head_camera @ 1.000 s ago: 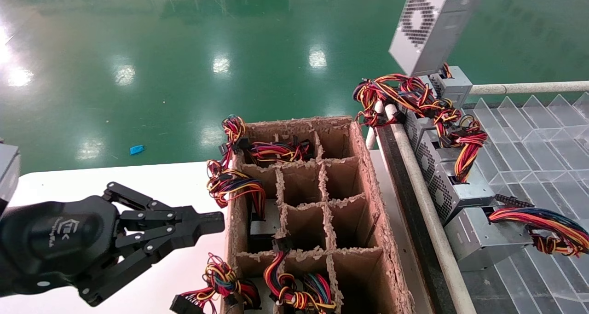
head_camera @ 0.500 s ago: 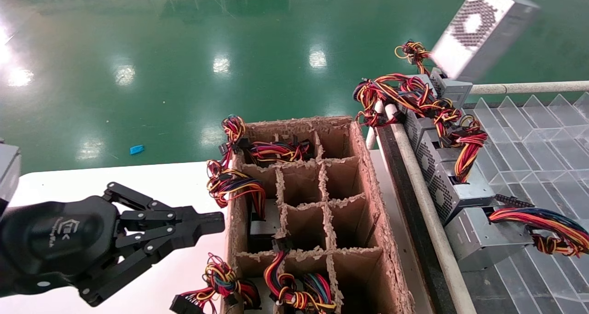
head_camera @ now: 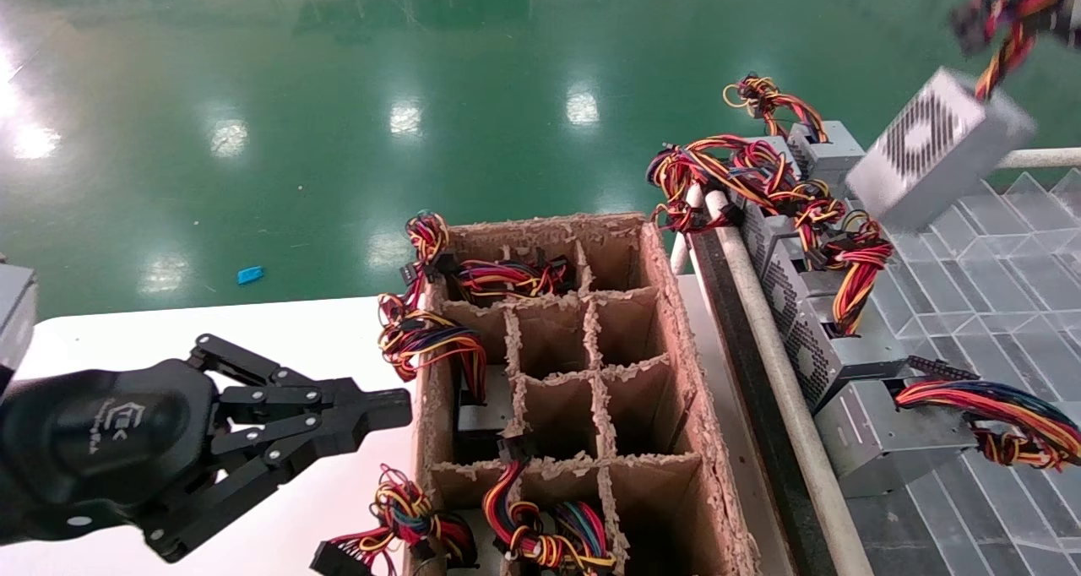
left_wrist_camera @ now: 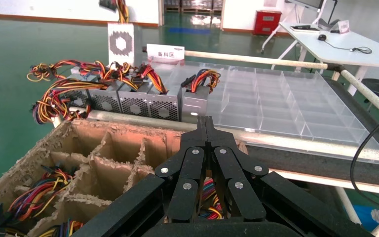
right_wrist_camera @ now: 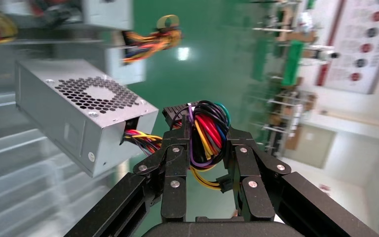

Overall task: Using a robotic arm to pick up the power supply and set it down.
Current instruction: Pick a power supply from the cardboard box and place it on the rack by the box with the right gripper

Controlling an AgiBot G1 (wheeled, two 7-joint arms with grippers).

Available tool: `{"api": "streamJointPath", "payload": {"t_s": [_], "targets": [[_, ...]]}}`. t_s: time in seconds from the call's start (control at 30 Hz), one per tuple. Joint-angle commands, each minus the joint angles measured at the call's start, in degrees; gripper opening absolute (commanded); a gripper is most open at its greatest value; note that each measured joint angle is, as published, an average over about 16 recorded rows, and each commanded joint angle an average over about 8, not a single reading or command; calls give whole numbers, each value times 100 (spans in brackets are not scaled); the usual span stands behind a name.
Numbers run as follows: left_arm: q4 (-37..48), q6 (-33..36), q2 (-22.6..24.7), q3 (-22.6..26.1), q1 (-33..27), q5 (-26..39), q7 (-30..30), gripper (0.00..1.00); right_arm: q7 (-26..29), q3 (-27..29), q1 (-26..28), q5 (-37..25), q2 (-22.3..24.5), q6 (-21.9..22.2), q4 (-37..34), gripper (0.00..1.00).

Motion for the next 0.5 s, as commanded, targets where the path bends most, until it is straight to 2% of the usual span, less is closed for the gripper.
{"api": "streamJointPath", "payload": {"t_s": [0.03,0.23,0.5], "targets": [[0,0,0,0,0,0,0,0,18,-11,-197,42,79,22,12,0],[0,0,0,0,0,0,0,0,-137,48,-570,335,44,212,-220,0],[0,0,0,0,0,0,0,0,-523,65,-697,438,-249,564,-822,0]]}}
